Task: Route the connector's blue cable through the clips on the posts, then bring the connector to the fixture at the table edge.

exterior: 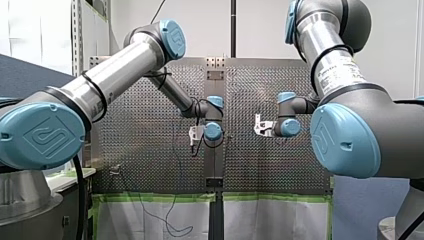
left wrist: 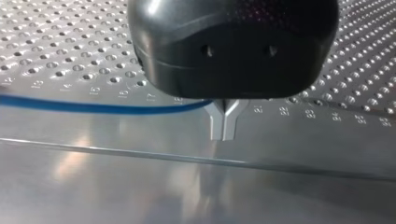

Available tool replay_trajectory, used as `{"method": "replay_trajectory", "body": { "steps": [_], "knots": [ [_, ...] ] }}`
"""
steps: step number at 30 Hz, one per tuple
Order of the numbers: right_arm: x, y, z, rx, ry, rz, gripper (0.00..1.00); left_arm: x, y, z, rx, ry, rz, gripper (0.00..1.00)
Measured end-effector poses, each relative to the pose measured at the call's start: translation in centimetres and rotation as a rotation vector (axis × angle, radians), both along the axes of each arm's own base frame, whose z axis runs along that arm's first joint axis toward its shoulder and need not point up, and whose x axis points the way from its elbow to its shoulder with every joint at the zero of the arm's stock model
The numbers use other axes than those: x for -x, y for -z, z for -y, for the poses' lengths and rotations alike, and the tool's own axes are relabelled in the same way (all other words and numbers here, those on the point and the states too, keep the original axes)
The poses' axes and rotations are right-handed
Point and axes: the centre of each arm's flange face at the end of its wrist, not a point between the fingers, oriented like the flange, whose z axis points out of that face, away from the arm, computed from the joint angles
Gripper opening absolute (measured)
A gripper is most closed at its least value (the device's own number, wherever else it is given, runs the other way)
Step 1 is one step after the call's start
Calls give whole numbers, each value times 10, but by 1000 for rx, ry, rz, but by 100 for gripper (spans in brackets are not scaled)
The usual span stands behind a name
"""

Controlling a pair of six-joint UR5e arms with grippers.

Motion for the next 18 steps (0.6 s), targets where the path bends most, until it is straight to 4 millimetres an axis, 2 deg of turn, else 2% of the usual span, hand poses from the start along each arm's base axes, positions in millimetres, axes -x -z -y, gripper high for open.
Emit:
{"method": "replay_trajectory", "body": {
  "steps": [7, 8, 9, 10, 11, 12, 14, 15, 16, 17, 18],
  "knots": [
    [-1, -1, 0, -2, -11, -1, 0, -1, 0, 0, 7, 16, -2, 0],
    [-1, -1, 0, -3, -12, -1, 0, -1, 0, 0, 8, 17, -3, 7],
    [-2, -1, 0, -3, -13, -1, 0, -1, 0, 0, 8, 18, -5, 7],
    [-2, -1, -1, -4, -14, -2, 0, -1, 1, 0, 8, 19, -6, 25],
    [-2, 0, -1, -5, -15, -2, 0, -1, 1, 0, 8, 19, -7, 38],
    [-3, 0, -1, -6, -16, -3, 0, -1, 0, 0, 8, 20, -8, 38],
    [-3, 0, -2, -8, -18, -5, 0, 0, 0, 0, 7, 22, -11, 67],
    [-4, 0, -3, -10, -18, -6, 0, 0, 0, 1, 6, 24, -12, 67],
    [-4, 0, -3, -11, -19, -7, 0, 1, 1, 2, 4, 29, -14, 86],
    [-4, 0, -3, -12, -19, -8, 0, 2, 1, 3, 3, 34, -15, 86],
    [-4, 0, -3, -13, -20, -9, 0, 3, 1, 4, 2, 40, -17, 95]
  ]
}}
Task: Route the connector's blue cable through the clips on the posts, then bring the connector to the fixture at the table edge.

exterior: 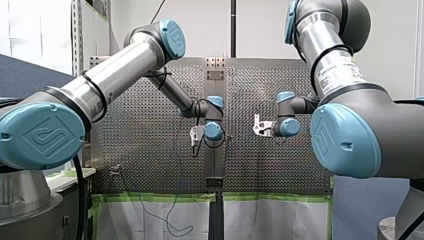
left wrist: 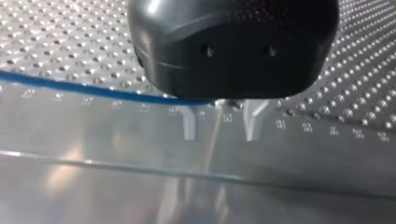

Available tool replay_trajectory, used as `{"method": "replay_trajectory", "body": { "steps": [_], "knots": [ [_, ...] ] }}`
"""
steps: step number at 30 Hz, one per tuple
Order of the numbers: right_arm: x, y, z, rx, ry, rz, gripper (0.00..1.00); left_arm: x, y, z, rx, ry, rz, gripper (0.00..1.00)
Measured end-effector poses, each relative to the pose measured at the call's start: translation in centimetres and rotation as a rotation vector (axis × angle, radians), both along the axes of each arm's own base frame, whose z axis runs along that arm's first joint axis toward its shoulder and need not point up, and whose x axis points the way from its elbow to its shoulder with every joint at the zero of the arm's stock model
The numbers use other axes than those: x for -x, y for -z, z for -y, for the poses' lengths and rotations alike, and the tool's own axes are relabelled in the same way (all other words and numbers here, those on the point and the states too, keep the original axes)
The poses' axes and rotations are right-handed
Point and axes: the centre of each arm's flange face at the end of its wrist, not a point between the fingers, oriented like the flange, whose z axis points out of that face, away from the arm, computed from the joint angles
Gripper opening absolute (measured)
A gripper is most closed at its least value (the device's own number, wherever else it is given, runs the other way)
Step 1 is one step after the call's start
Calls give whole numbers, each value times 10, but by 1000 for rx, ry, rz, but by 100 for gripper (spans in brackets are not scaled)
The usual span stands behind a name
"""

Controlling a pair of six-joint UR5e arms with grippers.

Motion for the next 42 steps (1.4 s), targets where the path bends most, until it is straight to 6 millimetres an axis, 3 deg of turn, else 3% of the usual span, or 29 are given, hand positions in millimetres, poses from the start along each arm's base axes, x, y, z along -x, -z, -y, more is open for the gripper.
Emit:
{"method": "replay_trajectory", "body": {
  "steps": [1, 12, 26, 37, 42],
  "knots": [
    [0, 0, 0, -1, 0, -2, 0, 1, 0, 1, -3, 8, -3, 100],
    [1, 3, -3, -25, -2, -17, 0, 14, -3, -3, -72, -13, -62, 100],
    [3, 4, -5, -41, 1, -22, 0, 64, -36, 7, -92, 87, -76, 100],
    [5, 5, -6, -56, 2, -28, 0, 104, -8, 4, -131, 109, -130, 100],
    [5, 5, -6, -59, 3, -29, 0, 111, -1, 2, -141, 104, -144, 100]
  ]
}}
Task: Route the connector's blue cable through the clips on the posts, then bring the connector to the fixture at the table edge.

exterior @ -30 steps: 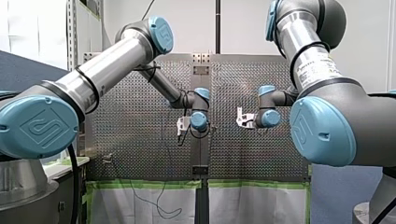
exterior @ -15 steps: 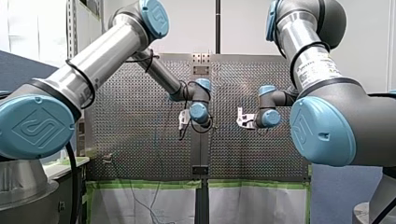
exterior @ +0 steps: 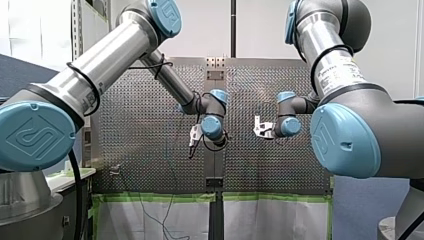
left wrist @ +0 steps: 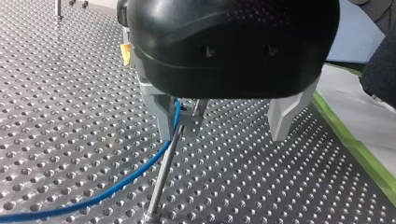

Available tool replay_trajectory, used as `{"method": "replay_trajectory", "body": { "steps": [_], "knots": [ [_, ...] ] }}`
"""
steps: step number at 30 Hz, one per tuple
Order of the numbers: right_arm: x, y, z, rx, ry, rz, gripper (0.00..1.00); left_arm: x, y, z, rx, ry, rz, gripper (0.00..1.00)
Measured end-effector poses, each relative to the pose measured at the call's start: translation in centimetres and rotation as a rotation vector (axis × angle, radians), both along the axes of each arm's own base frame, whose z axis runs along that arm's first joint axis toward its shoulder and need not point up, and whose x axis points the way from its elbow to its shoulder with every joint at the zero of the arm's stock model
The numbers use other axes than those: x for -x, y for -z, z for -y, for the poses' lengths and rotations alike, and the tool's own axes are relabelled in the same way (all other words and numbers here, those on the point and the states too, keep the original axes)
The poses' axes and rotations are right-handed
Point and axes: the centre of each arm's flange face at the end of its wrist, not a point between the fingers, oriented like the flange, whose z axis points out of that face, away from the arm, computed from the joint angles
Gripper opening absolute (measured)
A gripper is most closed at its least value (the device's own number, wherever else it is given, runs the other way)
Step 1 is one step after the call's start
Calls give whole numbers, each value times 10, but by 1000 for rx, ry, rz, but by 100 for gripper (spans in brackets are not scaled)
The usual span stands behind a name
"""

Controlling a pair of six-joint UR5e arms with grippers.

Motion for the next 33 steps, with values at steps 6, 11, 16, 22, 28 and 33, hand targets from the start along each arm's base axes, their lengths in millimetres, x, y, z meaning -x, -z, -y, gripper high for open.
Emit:
{"method": "replay_trajectory", "body": {
  "steps": [6, 11, 16, 22, 28, 33],
  "knots": [
    [1, 0, 0, 0, 1, 0, 0, 6, -1, 8, 11, 27, 3, 100],
    [1, 0, 1, 1, 2, 0, 0, 10, -4, 16, 27, 59, 13, 100],
    [1, 0, 1, 4, 2, 1, 0, 15, -5, 20, 30, 68, 15, 100],
    [1, 0, 2, 6, 2, 2, 0, 17, -5, 22, 30, 72, 17, 100],
    [1, -1, 1, 7, -1, 4, 0, 18, -6, 23, 30, 72, 17, 100],
    [-1, -1, 1, 8, -9, 7, 0, 19, -8, 22, 27, 67, 16, 100]
  ]
}}
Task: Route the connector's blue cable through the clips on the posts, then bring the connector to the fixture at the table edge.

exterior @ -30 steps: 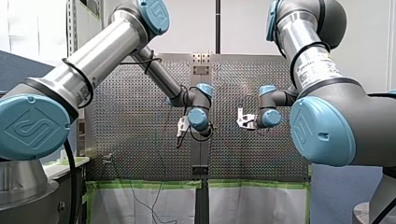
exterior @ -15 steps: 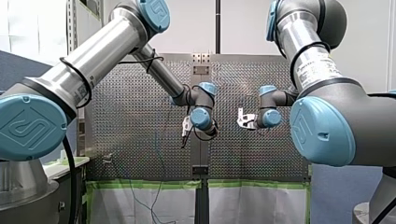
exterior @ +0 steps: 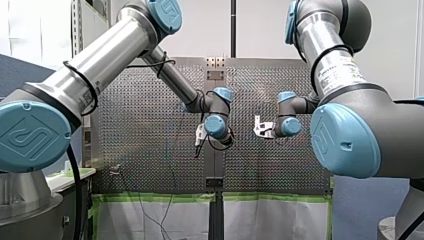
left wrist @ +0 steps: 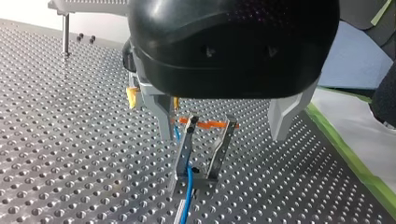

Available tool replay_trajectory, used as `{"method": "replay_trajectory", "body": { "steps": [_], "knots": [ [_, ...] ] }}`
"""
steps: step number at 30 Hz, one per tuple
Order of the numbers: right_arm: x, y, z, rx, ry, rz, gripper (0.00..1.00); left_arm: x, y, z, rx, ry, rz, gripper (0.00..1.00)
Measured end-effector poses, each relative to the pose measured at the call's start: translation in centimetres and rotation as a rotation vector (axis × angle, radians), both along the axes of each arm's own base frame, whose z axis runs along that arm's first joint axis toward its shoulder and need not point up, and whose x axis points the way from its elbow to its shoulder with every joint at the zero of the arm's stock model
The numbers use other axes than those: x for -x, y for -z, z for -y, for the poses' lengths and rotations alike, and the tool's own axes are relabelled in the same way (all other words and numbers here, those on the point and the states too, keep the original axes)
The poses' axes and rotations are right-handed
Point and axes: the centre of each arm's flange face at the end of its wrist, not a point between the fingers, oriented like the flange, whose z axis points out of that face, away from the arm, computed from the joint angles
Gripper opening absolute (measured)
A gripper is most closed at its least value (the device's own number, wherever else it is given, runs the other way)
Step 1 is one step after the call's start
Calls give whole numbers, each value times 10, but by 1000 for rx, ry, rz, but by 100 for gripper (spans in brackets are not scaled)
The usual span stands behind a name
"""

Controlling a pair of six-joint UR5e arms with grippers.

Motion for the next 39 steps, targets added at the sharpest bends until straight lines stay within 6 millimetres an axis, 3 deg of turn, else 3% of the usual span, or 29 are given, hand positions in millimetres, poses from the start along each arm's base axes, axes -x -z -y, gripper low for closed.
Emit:
{"method": "replay_trajectory", "body": {
  "steps": [9, 24, 39],
  "knots": [
    [-1, 0, -1, -2, -2, 1, 0, 10, -18, 3, 3, 1, 10, 100],
    [1, 2, -3, -22, -2, -8, 0, 91, -55, 16, 43, 27, 43, 100],
    [6, 4, -4, -50, 6, -19, 0, 108, -86, -11, 222, -3, 78, 100]
  ]
}}
